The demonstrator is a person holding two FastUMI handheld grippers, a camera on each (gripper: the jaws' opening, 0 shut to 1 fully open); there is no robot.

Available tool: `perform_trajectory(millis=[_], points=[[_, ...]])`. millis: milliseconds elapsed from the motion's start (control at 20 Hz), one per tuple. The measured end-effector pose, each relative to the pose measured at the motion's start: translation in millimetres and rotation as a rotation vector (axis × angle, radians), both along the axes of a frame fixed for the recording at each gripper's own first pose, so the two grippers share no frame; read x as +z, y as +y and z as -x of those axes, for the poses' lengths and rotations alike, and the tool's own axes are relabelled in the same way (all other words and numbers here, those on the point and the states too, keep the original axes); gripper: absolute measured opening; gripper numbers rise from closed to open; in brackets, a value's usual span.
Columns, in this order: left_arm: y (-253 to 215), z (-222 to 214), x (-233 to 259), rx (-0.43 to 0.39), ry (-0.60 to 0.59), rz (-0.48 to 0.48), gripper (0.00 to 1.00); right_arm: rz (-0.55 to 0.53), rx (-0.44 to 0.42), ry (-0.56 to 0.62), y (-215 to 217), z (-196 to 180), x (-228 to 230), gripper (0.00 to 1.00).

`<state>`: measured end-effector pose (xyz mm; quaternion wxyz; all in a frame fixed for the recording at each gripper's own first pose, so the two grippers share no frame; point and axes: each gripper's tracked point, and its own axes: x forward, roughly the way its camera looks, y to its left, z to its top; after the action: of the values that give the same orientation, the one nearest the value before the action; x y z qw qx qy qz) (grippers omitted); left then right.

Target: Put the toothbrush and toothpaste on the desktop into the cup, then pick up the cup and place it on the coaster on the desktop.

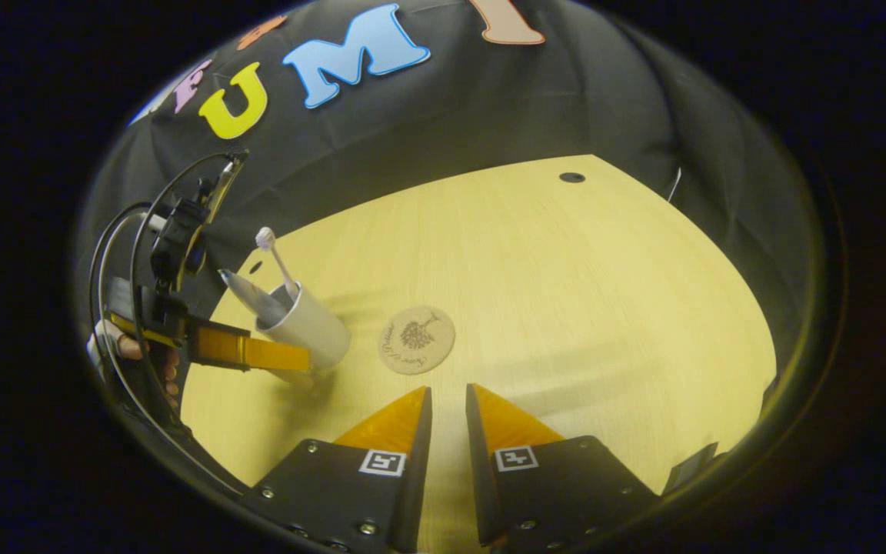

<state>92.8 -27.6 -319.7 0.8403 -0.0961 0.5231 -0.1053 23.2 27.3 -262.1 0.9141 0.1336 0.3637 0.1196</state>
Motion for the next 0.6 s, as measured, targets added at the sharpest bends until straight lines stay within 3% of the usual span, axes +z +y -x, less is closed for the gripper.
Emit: perform_trajectory(millis=[200, 300, 400, 600], points=[[9.6, 0.5, -1.5, -0.025, 0.001, -0.06, 0.43, 0.005, -0.009, 0.018, -3.8, 0.0, -5.0, 0.28], [11.8, -5.4, -1.2, -0.041, -0.028, -0.095, 0.31, 0.003, -0.013, 0.029, -4.8, -3.3, -8.4, 0.28], [13.2, -7.1, 0.4, -0.024, -0.043, -0.102, 0.25, 0.004, -0.023, 0.037, -7.6, -3.3, -9.9, 0.28], [14.1, -7.8, 2.3, -0.058, -0.043, -0.107, 0.25, 0.012, -0.03, 0.039, -10.1, -7.6, -10.0, 0.28]])
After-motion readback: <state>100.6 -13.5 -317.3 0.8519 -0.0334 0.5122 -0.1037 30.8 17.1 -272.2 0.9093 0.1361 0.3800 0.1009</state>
